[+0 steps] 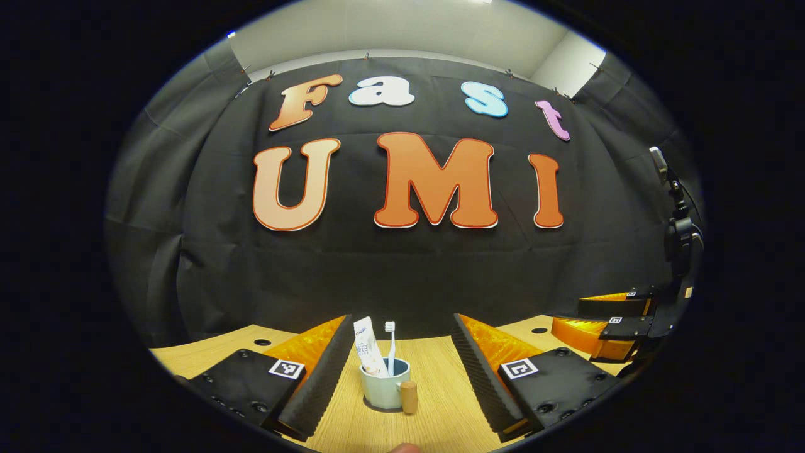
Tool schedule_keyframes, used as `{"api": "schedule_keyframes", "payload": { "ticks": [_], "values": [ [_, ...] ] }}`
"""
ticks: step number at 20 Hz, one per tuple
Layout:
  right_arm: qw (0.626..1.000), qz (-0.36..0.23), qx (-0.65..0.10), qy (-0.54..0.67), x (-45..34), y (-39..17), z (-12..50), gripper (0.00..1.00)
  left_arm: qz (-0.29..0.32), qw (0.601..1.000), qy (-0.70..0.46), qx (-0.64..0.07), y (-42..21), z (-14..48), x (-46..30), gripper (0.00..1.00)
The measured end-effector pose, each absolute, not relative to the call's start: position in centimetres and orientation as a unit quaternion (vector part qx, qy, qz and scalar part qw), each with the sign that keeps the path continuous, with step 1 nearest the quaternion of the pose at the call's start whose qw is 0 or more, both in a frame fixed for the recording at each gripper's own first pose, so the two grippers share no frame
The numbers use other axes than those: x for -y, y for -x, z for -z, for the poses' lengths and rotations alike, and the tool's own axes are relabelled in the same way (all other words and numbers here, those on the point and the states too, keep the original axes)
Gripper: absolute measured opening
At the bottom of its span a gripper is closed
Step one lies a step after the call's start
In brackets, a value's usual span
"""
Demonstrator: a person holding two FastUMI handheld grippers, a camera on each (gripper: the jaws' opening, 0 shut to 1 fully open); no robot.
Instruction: Put the toothbrush and toothpaste on the desktop into the cup, then pick up the cup and place it on the coaster on the desktop.
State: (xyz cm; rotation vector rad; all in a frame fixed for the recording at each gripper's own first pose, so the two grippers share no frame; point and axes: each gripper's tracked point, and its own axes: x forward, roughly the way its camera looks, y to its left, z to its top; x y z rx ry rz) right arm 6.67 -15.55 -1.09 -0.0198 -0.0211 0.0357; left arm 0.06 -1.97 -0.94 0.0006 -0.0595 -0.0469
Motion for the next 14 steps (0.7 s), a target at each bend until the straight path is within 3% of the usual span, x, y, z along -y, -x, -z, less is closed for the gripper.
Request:
{"api": "schedule_keyframes", "payload": {
  "ticks": [14],
  "values": [
    [1.0,-0.006,0.017,0.014,15.78,-6.66,1.21,0.79,0.02,0.999,0.002,0.026,-0.06,1.38,1.86,0.98]
  ]
}}
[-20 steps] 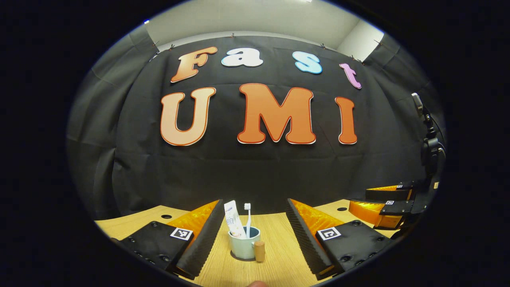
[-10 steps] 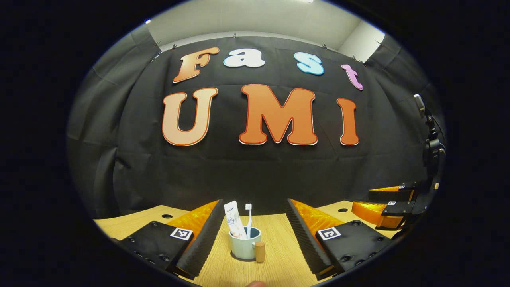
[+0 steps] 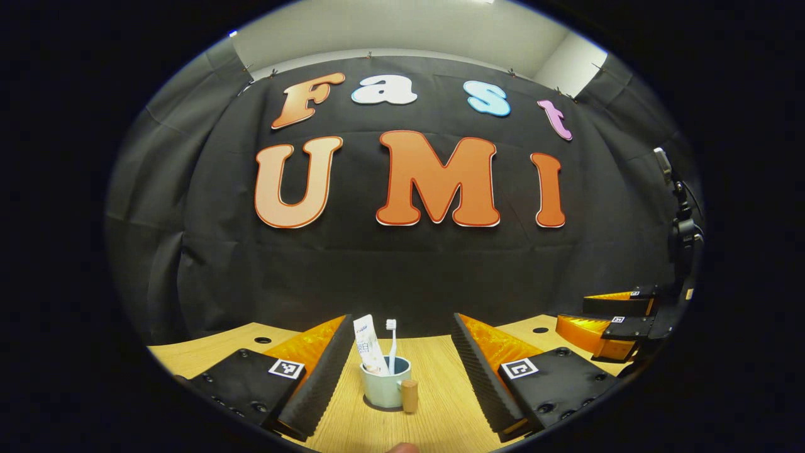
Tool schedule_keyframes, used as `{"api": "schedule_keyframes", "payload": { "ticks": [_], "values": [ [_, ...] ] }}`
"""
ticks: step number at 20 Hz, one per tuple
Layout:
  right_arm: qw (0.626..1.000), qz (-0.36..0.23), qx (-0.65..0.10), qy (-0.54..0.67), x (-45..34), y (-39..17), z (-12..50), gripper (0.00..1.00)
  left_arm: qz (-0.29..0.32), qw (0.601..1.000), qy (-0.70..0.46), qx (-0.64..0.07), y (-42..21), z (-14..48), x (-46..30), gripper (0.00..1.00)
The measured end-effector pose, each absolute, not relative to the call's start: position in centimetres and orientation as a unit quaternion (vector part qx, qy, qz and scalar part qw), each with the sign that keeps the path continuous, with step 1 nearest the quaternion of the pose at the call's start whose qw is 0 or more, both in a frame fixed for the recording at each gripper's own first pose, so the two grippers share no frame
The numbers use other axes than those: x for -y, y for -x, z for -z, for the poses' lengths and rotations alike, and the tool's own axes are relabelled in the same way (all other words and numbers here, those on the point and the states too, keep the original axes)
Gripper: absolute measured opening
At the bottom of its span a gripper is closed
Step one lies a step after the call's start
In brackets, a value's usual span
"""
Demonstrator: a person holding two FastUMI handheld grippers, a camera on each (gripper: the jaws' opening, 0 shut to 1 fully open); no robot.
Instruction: Put the toothbrush and toothpaste on the desktop into the cup, then pick up the cup and place it on the coaster on the desktop.
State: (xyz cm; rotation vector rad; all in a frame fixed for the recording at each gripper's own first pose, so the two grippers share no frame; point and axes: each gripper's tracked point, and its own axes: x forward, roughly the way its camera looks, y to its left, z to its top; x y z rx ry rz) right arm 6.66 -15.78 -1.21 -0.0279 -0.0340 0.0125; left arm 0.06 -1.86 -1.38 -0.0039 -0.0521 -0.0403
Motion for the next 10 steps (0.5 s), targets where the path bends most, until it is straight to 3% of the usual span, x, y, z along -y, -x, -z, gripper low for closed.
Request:
{"api": "schedule_keyframes", "payload": {
  "ticks": [10],
  "values": [
    [1.0,-0.006,0.022,0.011,15.74,-6.44,0.8,0.79,0.024,0.999,-0.004,0.029,0.15,1.32,2.09,0.98]
  ]
}}
